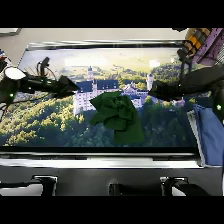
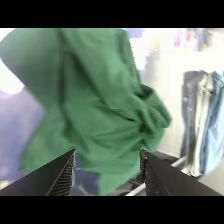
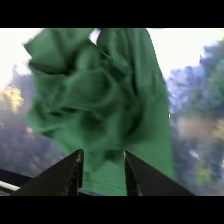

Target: Fold the clothes and pants, and hang the long-sleeved shirts on hangers.

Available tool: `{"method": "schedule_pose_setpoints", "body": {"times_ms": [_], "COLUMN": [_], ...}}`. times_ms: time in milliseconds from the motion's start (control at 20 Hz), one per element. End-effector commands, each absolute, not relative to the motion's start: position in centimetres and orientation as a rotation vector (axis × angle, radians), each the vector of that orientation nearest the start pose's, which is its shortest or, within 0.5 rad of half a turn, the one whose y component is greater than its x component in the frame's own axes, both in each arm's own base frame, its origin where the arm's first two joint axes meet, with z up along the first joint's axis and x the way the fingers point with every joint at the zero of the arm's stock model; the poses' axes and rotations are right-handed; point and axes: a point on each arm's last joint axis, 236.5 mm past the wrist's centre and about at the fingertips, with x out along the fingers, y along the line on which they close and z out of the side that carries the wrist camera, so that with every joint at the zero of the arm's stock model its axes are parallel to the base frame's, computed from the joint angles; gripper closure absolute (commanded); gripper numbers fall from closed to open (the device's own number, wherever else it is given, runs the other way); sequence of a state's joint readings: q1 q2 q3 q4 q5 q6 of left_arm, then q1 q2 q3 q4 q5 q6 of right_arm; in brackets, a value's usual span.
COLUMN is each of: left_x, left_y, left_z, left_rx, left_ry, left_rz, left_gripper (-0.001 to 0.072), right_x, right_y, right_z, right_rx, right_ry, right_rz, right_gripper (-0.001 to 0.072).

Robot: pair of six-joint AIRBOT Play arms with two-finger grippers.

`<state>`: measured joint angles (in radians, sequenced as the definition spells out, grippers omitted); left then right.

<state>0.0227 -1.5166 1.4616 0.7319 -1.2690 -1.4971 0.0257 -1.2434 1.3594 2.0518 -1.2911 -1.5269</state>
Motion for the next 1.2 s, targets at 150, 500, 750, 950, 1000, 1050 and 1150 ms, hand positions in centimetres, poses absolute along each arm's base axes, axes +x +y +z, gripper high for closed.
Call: {"method": "schedule_pose_setpoints", "body": {"times_ms": [150,500,750,950,1000,1050,1150], "left_x": [43.8,43.8,43.8,43.8,43.8,43.8,43.8], "left_y": [-8.9,-8.8,-8.8,-8.8,-8.8,-8.8,-8.8], "left_z": [5.1,5.0,5.0,5.0,5.0,5.0,5.0], "left_rx": [-0.523,-0.518,-0.518,-0.519,-0.519,-0.519,-0.519], "left_ry": [1.269,1.271,1.272,1.272,1.272,1.272,1.272], "left_rz": [-0.347,-0.344,-0.345,-0.344,-0.344,-0.344,-0.344], "left_gripper": [0.0161,0.0161,0.0161,0.0161,0.0161,0.0161,0.0161], "right_x": [31.2,28.0,29.7,29.3,29.3,29.2,29.1], "right_y": [7.9,9.5,9.6,10.5,10.6,10.6,10.7], "right_z": [-1.7,-8.1,-8.4,-9.1,-9.4,-9.7,-10.0], "right_rx": [0.52,0.595,0.616,0.676,0.681,0.686,0.702], "right_ry": [1.556,1.564,1.502,1.539,1.549,1.559,1.569], "right_rz": [0.397,0.397,0.391,0.413,0.411,0.409,0.408], "right_gripper": [0.0337,0.0336,0.0335,0.0333,0.0333,0.0333,0.0333]}}
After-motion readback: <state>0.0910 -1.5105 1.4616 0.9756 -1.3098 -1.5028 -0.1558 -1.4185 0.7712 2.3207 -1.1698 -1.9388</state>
